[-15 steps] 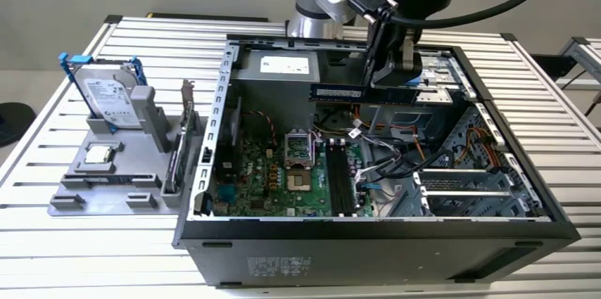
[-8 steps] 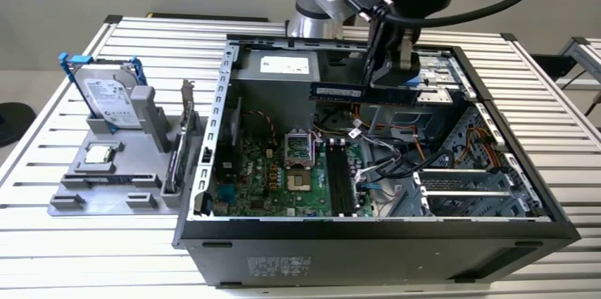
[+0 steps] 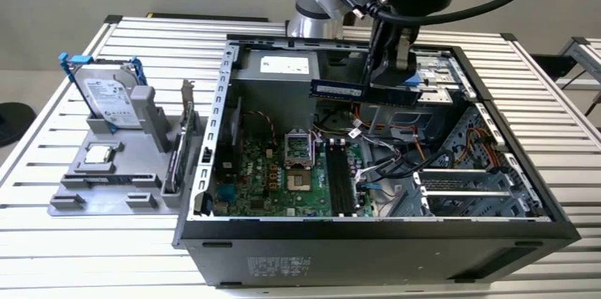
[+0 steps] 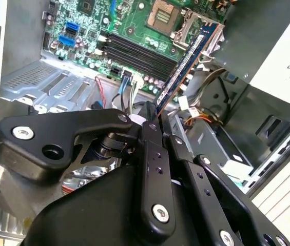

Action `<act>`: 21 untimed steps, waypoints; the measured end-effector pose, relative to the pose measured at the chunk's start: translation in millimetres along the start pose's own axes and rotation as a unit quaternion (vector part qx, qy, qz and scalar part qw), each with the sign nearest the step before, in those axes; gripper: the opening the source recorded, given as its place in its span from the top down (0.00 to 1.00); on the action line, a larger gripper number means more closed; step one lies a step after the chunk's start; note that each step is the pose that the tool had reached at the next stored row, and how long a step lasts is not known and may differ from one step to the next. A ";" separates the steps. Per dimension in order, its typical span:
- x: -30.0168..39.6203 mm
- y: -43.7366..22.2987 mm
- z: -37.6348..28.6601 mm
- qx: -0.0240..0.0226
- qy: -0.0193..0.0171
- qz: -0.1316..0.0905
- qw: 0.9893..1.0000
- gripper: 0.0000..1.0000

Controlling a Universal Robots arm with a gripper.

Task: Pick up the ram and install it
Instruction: 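Insert the ram into the slot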

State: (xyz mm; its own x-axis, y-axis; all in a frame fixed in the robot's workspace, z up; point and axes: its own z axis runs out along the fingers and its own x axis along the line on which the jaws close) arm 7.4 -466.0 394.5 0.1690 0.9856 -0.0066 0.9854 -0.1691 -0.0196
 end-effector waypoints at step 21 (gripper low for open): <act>0.7 3.9 -0.1 0.000 0.001 0.059 0.998 1.00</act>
State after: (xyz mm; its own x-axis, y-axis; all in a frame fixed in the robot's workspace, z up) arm 11.3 -466.0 394.6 0.2849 0.9585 -0.0067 0.9583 -0.2850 -0.0197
